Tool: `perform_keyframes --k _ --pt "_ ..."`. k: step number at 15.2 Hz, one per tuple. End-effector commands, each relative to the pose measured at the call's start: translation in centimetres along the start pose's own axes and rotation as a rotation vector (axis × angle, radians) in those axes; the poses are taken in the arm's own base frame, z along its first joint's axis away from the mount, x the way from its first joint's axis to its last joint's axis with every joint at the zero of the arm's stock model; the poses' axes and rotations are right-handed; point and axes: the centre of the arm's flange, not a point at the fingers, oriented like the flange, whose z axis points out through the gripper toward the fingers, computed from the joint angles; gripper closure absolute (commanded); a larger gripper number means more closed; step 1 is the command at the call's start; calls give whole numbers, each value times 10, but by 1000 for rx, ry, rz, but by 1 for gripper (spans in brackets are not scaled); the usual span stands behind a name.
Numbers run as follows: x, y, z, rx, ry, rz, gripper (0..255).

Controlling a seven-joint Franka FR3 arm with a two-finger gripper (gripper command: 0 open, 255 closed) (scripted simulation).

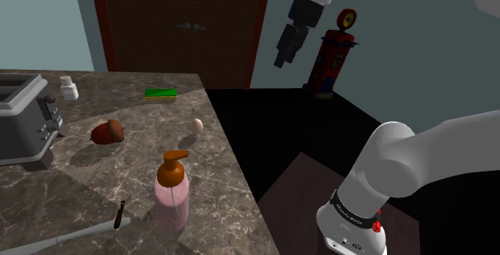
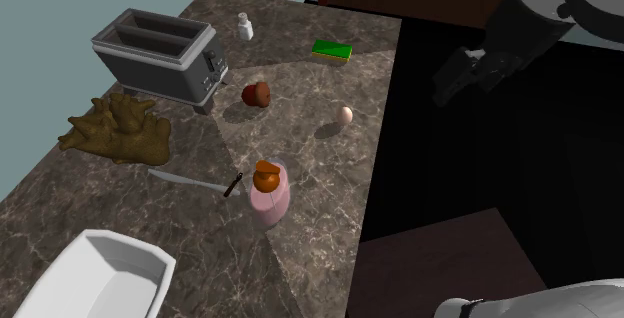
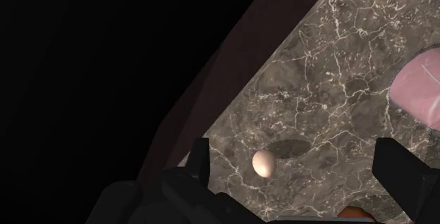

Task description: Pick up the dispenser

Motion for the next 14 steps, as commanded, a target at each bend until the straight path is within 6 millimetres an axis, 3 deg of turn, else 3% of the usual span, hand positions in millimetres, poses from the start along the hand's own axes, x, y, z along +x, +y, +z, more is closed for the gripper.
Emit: perform_keyframes --k 1,14 --pt "0 0 0 0 0 0 0" --pt "7 -146 96 -24 -45 129 0"
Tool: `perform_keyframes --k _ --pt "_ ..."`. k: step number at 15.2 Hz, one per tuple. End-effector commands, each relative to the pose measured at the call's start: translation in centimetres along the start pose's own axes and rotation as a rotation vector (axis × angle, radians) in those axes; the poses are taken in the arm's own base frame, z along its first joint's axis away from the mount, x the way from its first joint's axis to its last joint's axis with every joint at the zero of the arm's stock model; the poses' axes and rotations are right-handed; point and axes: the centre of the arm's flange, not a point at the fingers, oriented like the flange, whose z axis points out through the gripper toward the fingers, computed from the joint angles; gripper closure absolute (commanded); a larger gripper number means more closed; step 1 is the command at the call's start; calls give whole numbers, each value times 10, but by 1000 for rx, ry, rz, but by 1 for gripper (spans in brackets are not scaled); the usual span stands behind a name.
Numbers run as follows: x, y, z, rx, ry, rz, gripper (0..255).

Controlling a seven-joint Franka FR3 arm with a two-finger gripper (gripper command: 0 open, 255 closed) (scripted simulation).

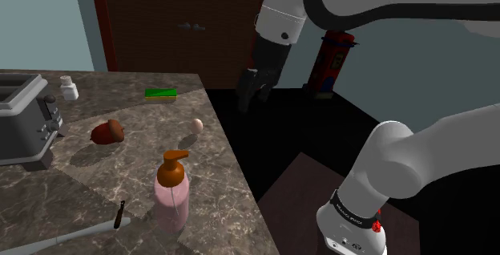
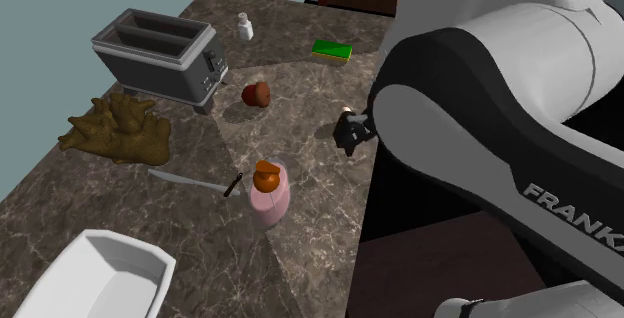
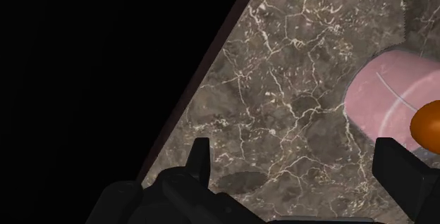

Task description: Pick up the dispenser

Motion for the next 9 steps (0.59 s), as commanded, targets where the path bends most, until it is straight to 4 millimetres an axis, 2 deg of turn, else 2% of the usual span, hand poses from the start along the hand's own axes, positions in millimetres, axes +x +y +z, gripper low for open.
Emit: perform_keyframes --k 1,9 --pt "1 -22 13 -3 -6 23 0" --pt "5 -112 72 -18 -34 102 0"
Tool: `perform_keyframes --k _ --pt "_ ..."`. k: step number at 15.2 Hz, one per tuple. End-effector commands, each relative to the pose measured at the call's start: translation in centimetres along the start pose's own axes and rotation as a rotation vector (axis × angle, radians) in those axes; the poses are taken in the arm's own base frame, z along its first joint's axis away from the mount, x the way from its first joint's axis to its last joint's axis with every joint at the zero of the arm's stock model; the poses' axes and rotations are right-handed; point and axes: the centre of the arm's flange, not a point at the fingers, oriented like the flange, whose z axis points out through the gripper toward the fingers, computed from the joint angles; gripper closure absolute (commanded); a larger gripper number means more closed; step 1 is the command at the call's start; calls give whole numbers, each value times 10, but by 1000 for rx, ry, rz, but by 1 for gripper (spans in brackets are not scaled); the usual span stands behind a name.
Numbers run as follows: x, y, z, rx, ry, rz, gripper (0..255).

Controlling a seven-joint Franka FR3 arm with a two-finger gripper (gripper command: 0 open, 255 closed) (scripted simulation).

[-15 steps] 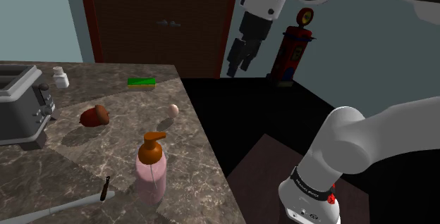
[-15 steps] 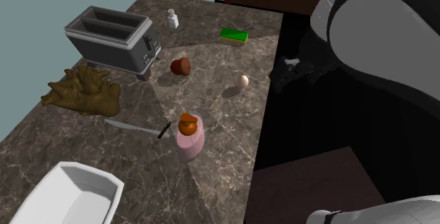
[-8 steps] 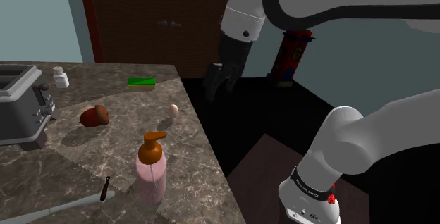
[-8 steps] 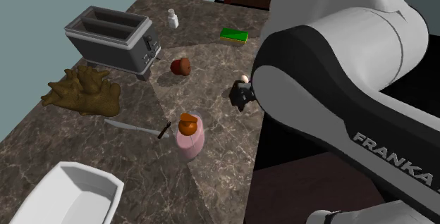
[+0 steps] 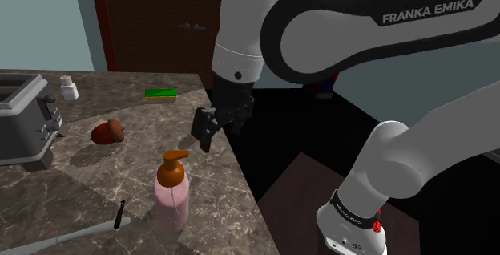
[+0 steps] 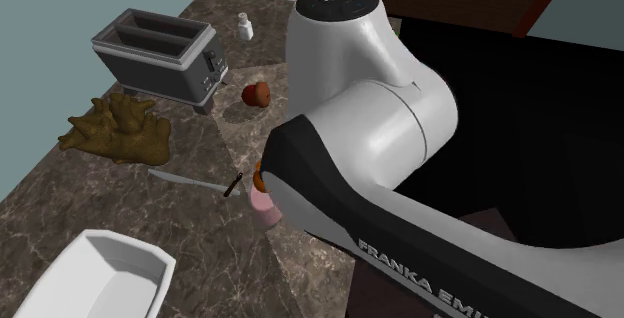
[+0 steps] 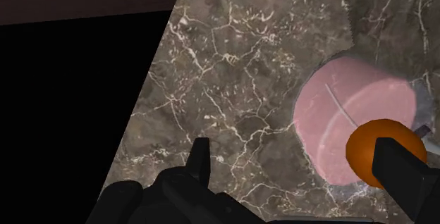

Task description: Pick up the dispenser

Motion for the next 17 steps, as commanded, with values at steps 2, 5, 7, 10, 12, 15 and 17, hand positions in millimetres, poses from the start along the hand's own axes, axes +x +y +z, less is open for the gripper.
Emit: perform_keyframes --k 2,5,7,10,12,15,17 --pt "1 -32 21 -4 -10 32 0" --pt "2 -66 43 -10 -20 62 0" --pt "3 -89 57 -14 -27 82 0" --pt "4 -109 76 -17 -33 99 0" --pt "4 -108 86 -17 -33 99 0" --pt "3 -108 102 -17 -33 99 0" --pt "3 -107 111 -17 -33 99 0"
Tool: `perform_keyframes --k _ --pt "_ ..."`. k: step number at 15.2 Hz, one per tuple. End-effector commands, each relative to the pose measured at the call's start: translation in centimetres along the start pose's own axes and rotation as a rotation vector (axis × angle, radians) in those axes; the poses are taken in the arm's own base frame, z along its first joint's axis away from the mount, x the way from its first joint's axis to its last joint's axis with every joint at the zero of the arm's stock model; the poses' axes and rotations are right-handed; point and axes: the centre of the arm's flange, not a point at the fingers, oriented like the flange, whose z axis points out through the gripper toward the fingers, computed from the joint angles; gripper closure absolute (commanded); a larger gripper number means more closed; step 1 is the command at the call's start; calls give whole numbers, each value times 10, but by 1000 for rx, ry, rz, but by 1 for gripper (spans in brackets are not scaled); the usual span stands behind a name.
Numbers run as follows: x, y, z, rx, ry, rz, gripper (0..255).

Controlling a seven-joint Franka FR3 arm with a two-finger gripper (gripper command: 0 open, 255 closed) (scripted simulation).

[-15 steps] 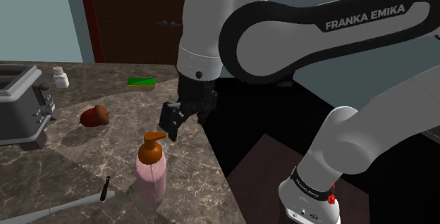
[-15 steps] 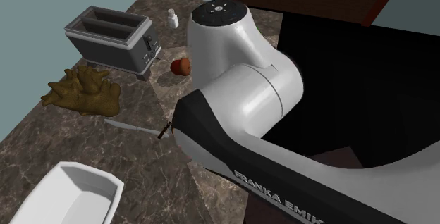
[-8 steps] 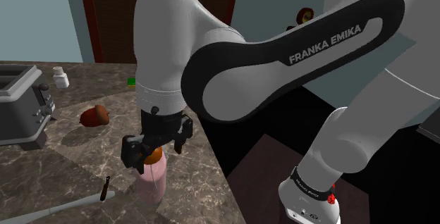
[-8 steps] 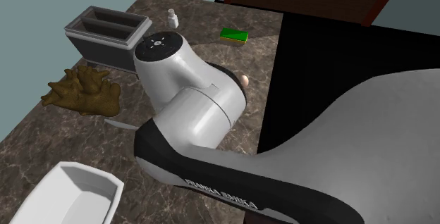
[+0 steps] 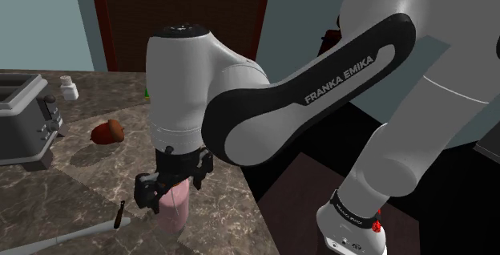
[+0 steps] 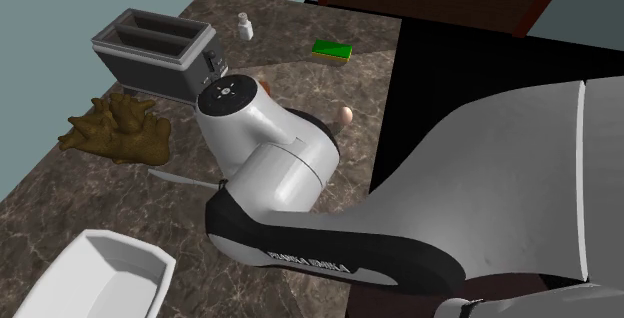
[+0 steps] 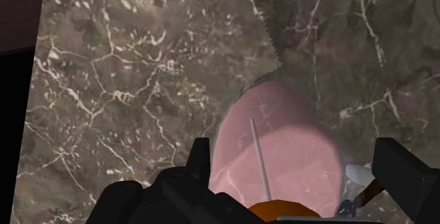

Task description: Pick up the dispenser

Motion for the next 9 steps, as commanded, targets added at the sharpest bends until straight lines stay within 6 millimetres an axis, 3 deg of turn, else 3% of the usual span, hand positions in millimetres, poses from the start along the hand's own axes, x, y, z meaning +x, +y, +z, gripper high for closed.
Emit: perform_keyframes --k 1,2,9 --pt "0 0 5 1 0 0 0" --pt "0 -1 5 1 0 0 255" --pt "0 -1 5 1 0 0 255"
